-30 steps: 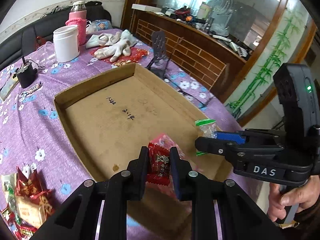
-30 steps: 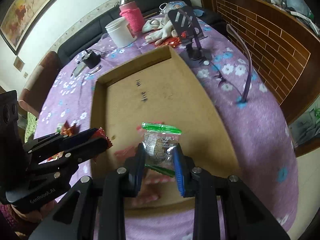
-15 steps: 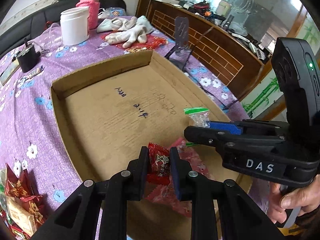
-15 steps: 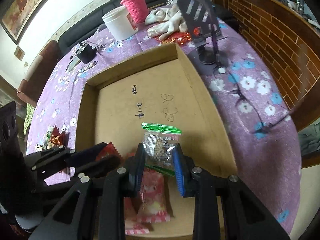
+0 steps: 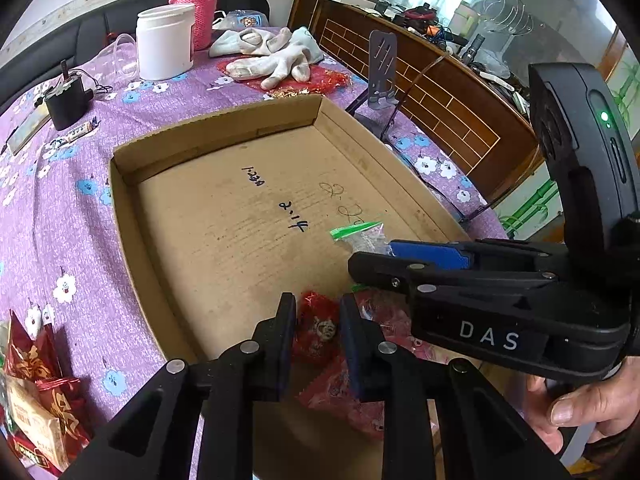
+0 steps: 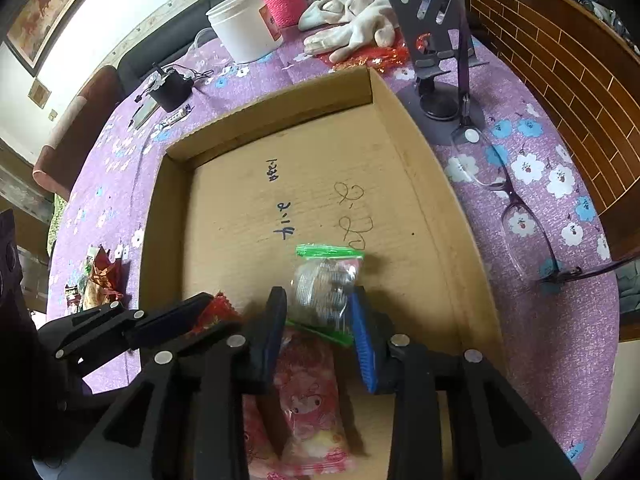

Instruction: Organize snacks

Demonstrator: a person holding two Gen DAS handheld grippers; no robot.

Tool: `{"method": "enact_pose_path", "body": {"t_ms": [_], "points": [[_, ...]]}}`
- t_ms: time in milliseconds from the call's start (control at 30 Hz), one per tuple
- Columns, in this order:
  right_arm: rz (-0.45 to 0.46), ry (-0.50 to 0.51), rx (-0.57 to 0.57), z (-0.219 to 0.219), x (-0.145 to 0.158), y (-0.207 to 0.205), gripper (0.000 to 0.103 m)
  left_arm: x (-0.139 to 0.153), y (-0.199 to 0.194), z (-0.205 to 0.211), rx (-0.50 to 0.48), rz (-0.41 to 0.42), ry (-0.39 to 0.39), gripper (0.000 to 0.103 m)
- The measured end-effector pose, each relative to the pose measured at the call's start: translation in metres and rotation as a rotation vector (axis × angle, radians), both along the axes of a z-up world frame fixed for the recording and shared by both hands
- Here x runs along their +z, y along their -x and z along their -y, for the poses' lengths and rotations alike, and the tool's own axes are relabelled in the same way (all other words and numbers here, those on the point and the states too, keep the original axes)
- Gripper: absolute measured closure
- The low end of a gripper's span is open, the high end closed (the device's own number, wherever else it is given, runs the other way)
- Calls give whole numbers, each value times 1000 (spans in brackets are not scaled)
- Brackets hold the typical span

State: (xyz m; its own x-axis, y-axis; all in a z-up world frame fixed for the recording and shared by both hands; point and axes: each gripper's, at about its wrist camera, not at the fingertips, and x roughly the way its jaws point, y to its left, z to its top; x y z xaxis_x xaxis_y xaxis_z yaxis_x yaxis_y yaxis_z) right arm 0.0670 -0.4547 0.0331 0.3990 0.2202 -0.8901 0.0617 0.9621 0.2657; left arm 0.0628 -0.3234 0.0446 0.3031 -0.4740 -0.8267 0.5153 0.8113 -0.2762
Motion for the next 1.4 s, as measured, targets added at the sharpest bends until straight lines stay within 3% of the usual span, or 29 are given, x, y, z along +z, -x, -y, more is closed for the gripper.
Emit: {"method": "enact_pose_path", "body": {"t_ms": [167,267,467,767,933,1200,1333,1400], "points": [[24,5,-14,1,11,8,71,9,4,-5,2,8,18,80],[43,-9,-41,4,21,17,71,17,9,-11,1,22,31,68],[80,-54,-47,-11,42,33,71,31,20,-36,12,36,64,67],[95,-109,40,-82,61,40,71,47,29,-108,77,59,86,67],[89,-117,84,-115,63,43,71,51,18,-176,153,68,92,67],[67,-111,70,-131,57,52,70,17,-33,-283,311,17,0,67],[59,-104,66,-137,55,54,70,-16,-44,-311,334,-114,63,67],[59,-102,66,-141,55,54,70,-21,-32,-315,320,-134,96,67]]}}
